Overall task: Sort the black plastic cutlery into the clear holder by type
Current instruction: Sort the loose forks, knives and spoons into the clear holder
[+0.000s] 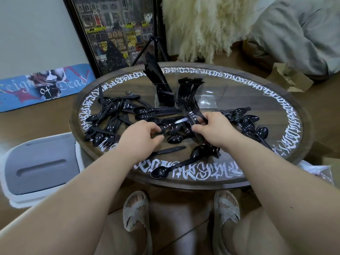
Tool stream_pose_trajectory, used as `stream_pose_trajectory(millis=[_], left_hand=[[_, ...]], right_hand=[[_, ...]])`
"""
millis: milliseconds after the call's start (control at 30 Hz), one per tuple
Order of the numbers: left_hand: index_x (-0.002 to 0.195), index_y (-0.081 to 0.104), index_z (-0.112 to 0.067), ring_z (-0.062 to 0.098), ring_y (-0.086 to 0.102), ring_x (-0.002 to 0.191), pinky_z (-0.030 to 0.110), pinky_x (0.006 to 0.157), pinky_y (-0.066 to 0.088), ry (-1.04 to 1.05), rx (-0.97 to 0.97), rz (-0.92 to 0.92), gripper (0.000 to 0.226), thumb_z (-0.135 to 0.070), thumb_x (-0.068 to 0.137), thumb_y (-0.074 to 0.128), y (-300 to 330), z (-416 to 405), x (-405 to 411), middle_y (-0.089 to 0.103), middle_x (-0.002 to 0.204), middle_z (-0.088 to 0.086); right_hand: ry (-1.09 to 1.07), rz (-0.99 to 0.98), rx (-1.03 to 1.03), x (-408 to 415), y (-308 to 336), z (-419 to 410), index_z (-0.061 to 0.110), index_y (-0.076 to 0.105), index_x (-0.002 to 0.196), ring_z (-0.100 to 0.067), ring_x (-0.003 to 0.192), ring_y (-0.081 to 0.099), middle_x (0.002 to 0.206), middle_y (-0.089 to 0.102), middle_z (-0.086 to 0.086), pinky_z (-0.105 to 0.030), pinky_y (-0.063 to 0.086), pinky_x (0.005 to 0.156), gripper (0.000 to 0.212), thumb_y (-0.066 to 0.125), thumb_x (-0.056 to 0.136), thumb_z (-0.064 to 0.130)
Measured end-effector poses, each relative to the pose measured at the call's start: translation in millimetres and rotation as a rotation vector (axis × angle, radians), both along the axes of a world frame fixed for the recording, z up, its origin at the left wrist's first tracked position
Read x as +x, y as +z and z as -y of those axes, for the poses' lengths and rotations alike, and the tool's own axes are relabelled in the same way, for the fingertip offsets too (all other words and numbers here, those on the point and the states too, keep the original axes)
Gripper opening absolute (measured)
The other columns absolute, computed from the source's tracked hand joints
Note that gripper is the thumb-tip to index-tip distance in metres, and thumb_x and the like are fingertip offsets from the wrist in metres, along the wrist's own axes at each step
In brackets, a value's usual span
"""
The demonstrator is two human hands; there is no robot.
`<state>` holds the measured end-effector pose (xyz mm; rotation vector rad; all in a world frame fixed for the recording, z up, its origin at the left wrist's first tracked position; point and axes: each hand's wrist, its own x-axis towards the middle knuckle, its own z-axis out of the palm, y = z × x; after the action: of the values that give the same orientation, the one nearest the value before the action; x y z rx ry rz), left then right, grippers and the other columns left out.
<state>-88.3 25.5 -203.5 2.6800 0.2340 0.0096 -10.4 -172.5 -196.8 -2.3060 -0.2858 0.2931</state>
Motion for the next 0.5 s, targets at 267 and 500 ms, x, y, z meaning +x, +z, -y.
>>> stream_pose_trajectory(millis=[267, 500], left_hand=[[0.11, 0.069, -0.028, 0.014, 0.061, 0.098, 0.033, 0.088, 0.048, -0.138, -0.048, 0.021, 0.032, -0.049, 0.087, 0.06, 7, 49, 14, 0.069, 0.102, -0.008], [0.091, 0.067, -0.028, 0.01, 0.055, 0.068, 0.028, 0.072, 0.047, -0.11, -0.126, 0.014, 0.009, -0.035, 0.089, 0.062, 7, 62, 21, 0.06, 0.065, -0.011]], right_hand=[[-0.149, -0.268, 0.427, -2, 0, -3, 0.016, 0.043, 0.064, -0.011, 0.037, 0.035, 0.041, 0.042, 0.007, -0.018, 0.028, 0.036, 0.034, 0.072, 0.082, 0.009], [-0.222, -0.334, 0.556, 3, -2, 3, 0.02, 0.036, 0.059, -0.011, 0.041, 0.023, 0.054, 0.04, 0.0, -0.021, 0.02, 0.039, 0.043, 0.072, 0.083, 0.017]])
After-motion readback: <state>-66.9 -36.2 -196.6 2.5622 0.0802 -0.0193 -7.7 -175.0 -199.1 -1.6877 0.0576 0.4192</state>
